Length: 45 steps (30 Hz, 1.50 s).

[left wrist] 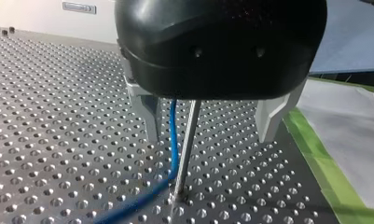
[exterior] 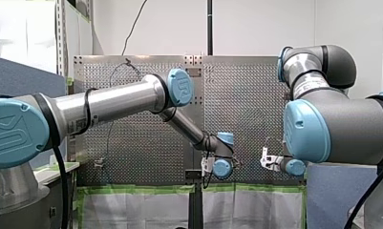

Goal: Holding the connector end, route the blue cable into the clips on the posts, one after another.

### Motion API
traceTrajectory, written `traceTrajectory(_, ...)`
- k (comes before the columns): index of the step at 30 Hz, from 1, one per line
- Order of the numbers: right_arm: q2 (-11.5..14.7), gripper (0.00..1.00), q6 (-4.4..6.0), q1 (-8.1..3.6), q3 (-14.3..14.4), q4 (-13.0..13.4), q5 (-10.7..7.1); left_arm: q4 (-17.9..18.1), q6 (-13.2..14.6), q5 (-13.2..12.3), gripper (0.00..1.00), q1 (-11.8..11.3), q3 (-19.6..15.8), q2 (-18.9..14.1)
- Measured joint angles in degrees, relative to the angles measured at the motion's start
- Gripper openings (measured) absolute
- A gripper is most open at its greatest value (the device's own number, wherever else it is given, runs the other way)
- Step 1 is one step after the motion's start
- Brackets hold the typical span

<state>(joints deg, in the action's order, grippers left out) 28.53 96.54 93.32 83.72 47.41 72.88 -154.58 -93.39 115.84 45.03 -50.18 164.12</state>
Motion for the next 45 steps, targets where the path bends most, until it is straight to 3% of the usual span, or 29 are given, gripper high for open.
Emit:
traceTrajectory(9, 0.0, 0.0, -0.02, 0.0, 0.0, 0.0, -0.02, -0.1, 0.4, -2.1, 1.0, 0.6, 0.0, -0.1)
traceTrajectory(23, 0.0, 0.0, -0.02, -0.32, 0.0, 0.0, -0.11, -0.6, 0.4, -3.0, 1.0, 1.5, -0.5, -0.1)
traceTrajectory(32, -0.1, 0.0, -0.02, -0.41, 0.0, -0.2, -0.1, -0.4, 0.3, -3.1, 1.0, 2.2, -2.4, -0.7)
traceTrajectory(45, -0.2, 0.0, -0.1, -0.39, 0.0, -0.3, -0.26, 3.0, -0.8, -3.6, 1.0, 3.2, -6.6, -3.4)
